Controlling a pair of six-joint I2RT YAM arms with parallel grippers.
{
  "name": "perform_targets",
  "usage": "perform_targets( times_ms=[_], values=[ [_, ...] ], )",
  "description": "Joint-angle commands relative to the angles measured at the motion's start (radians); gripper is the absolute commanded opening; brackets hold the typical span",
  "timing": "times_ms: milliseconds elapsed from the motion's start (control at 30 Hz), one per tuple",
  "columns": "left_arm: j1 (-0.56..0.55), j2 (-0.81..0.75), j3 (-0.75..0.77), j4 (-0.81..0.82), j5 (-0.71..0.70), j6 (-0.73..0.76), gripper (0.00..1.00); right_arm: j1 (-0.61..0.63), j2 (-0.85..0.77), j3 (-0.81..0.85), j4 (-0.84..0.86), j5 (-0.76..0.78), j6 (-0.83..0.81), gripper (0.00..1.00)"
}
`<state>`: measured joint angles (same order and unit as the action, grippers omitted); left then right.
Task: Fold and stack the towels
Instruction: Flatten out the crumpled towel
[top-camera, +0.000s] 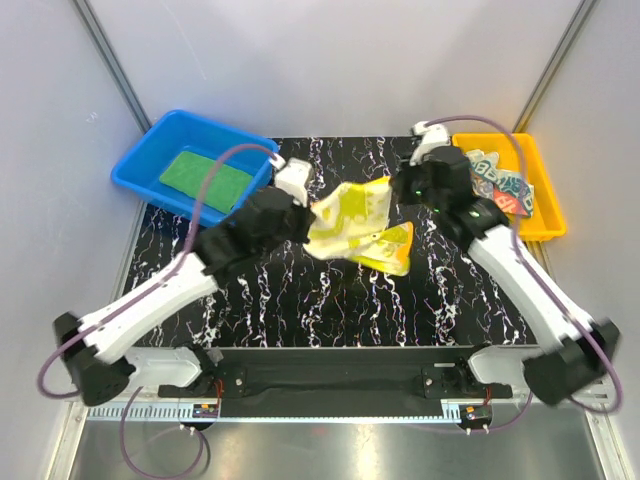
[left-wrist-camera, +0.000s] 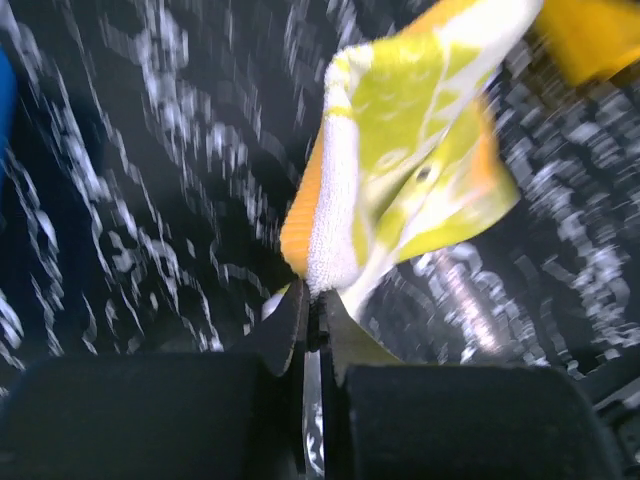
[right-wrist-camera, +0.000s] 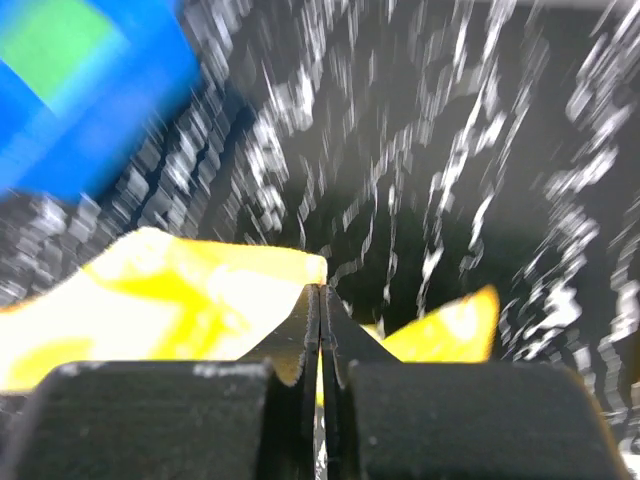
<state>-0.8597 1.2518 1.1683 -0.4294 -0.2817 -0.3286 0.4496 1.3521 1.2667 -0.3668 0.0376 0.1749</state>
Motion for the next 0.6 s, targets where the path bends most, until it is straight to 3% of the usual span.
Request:
perform_targets(
  times_ms=[0, 167, 367, 567],
  values=[
    [-0.004, -0.110, 0.123, -0.083, 0.044, 0.202, 0.00, -0.003, -0.206, 0.054, -0.040, 0.074, -0.032, 0.00],
    [-0.053, -0.195, 0.237, -0.159, 0.202, 0.250, 0.00, -0.002, -0.509, 0.036, -0.084, -0.022, -0.049, 0.00],
    [-0.139, -0.246, 0.346, -0.175, 0.369, 0.186, 0.00, -0.002, -0.790, -0.038, -0.049, -0.169, 0.011, 0.00],
    [-0.173, -0.238, 0.400, -0.169, 0.388, 0.163, 0.00, -0.005, -0.790, -0.043, -0.086, -0.151, 0.043, 0.00]
  ],
)
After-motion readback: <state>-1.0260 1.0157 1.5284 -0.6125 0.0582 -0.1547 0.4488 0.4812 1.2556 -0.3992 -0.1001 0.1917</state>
